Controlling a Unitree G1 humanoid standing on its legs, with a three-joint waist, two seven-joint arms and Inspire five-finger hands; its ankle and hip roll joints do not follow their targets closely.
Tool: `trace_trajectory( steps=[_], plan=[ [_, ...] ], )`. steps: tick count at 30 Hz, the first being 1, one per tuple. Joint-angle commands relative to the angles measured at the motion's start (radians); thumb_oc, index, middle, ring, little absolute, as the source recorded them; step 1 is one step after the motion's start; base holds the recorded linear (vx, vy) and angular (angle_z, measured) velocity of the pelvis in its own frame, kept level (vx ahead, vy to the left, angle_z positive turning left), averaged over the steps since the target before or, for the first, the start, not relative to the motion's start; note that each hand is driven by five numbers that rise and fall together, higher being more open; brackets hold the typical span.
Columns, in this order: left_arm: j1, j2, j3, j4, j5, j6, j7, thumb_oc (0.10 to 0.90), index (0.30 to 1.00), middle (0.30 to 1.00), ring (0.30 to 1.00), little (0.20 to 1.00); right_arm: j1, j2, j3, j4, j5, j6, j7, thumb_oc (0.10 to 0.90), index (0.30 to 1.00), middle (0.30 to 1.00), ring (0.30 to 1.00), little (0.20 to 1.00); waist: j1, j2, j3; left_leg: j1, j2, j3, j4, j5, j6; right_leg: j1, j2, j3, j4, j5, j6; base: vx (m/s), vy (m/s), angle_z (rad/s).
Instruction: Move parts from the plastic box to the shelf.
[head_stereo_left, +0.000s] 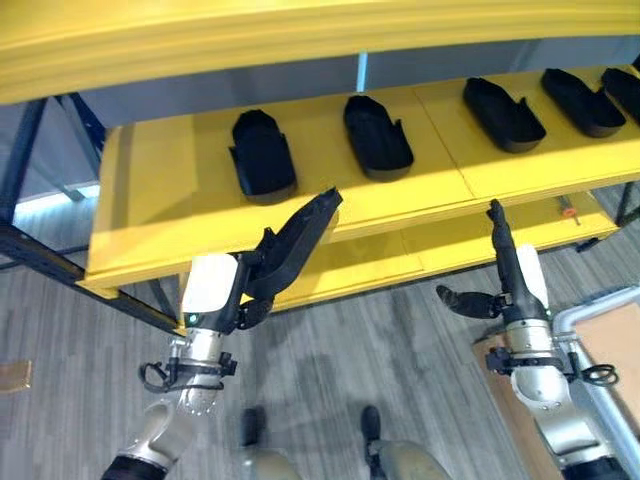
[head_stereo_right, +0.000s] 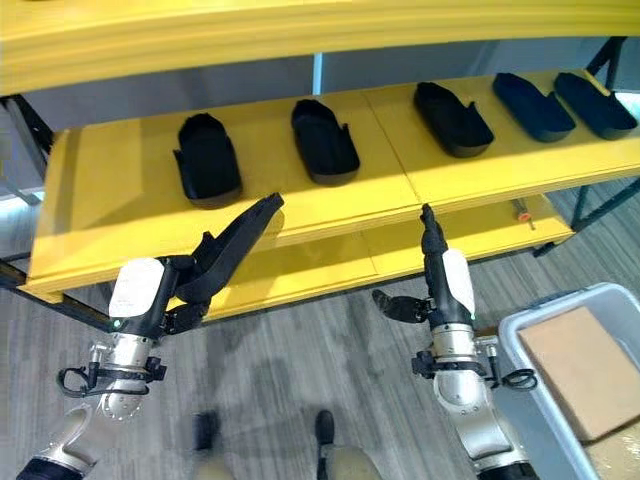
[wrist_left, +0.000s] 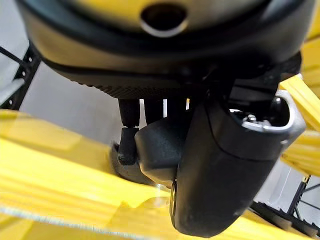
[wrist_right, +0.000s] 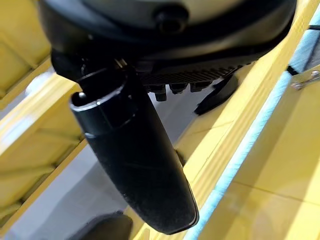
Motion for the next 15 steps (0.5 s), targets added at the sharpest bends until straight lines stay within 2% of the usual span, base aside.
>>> trace_trajectory(
  steps=[1,2,3,4,8,13,14,15],
  plan=[
    [-0.086,0.079,0.061,-0.146,-0.017,-0.032,0.112,0.4,0.3,0.3,0.3,0.3,-0.085,-0.001,0.004,-0.1,-0.02,-0.072,-0.038,0.9,1.0,1.0,1.0,1.0,0.042,-0.11,-0.092,0.0,-0.059,0.029,0.057,-0.062,0.057,0.065,-0.245,0.05,0.041,-0.032,0.119,0.1,0.402,0.05],
    [-0.114,0.089,0.048,-0.143,-0.011,-0.025,0.116,0.4,0.3,0.3,0.3,0.3,-0.099,0.009,0.014,-0.095,-0.035,-0.063,-0.042,0.9,1.0,1.0,1.0,1.0,0.049,-0.128,-0.088,-0.036,-0.101,0.034,0.14,-0.115,0.079,0.06,-0.287,0.054,0.042,0.002,0.135,0.06,0.291,-0.02],
    [-0.115,0.089,0.048,-0.142,-0.011,-0.025,0.116,0.4,0.3,0.3,0.3,0.3,-0.1,0.01,0.014,-0.095,-0.035,-0.063,-0.042,0.9,1.0,1.0,1.0,1.0,0.049,-0.129,-0.089,-0.039,-0.102,0.034,0.144,-0.117,0.079,0.059,-0.289,0.054,0.042,0.002,0.136,0.08,0.393,0.07],
    [-0.126,0.091,0.038,-0.141,-0.002,-0.019,0.126,0.4,0.3,0.3,0.3,0.3,-0.107,0.016,0.017,-0.09,-0.043,-0.056,-0.043,0.9,1.0,1.0,1.0,1.0,0.05,-0.138,-0.09,-0.054,-0.13,0.035,0.178,-0.148,0.098,0.047,-0.315,0.057,0.049,0.045,0.145,0.06,0.282,0.2],
    [-0.141,0.102,0.033,-0.134,0.02,-0.001,0.131,0.4,0.3,0.3,0.3,0.3,-0.123,0.038,0.027,-0.074,-0.041,-0.043,-0.037,0.9,1.0,1.0,1.0,1.0,0.051,-0.153,-0.097,-0.073,-0.181,0.037,0.202,-0.187,0.141,0.01,-0.352,0.073,0.086,0.131,0.151,0.06,0.275,0.14],
    [-0.135,0.107,0.046,-0.138,0.023,0.008,0.127,0.4,0.3,0.3,0.3,0.3,-0.121,0.054,0.025,-0.065,-0.049,-0.031,-0.034,0.9,1.0,1.0,1.0,1.0,0.053,-0.161,-0.099,-0.066,-0.224,0.031,0.197,-0.208,0.177,-0.009,-0.375,0.071,0.131,0.193,0.153,0.05,0.228,0.04],
    [-0.132,0.111,0.052,-0.142,0.022,0.014,0.126,0.4,0.3,0.3,0.3,0.3,-0.141,0.06,0.04,-0.063,-0.057,-0.025,-0.035,0.9,1.0,1.0,1.0,1.0,0.059,-0.155,-0.087,-0.033,-0.243,0.04,0.171,-0.216,0.201,-0.047,-0.373,0.055,0.207,0.231,0.138,0.03,0.318,-0.08],
    [-0.127,0.11,0.056,-0.143,0.021,0.017,0.119,0.4,0.3,0.3,0.3,0.3,-0.146,0.066,0.048,-0.058,-0.057,-0.028,-0.029,0.9,1.0,1.0,1.0,1.0,0.058,-0.148,-0.078,-0.006,-0.243,0.047,0.143,-0.215,0.21,-0.079,-0.335,0.038,0.26,0.19,0.126,0.05,0.356,-0.32]
  ],
)
